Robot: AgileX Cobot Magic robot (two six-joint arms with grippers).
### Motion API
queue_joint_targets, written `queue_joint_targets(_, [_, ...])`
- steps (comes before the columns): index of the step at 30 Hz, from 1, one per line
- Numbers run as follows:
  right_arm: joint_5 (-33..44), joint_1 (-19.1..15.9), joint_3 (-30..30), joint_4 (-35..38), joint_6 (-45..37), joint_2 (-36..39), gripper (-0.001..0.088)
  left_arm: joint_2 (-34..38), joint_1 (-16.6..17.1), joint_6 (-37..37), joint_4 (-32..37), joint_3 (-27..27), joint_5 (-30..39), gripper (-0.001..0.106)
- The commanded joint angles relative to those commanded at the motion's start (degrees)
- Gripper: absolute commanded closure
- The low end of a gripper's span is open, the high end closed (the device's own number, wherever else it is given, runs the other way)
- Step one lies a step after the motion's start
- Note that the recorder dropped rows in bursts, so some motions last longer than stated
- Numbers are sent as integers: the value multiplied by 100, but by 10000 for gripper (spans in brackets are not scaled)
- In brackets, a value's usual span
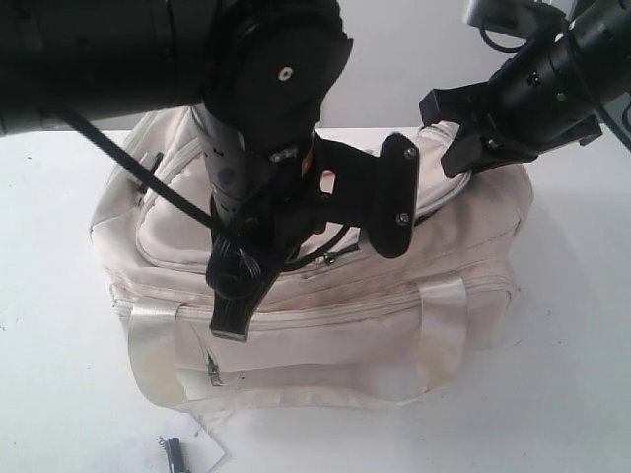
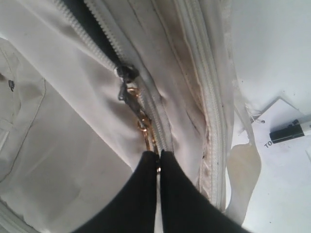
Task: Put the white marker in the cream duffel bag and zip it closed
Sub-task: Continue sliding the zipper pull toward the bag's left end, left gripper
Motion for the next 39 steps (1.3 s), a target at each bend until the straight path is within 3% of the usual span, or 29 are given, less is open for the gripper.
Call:
queue_joint_targets(12, [19, 0, 0, -839, 419, 0, 868, 0, 0, 0, 9, 0, 0, 1053])
queue_joint_targets(29, [110, 0, 0, -879, 419, 0, 868, 0, 0, -16, 218, 0, 0, 1053])
queue_joint_targets(39, [120, 0, 0, -879, 419, 0, 868, 0, 405, -49, 56, 0, 0, 1053])
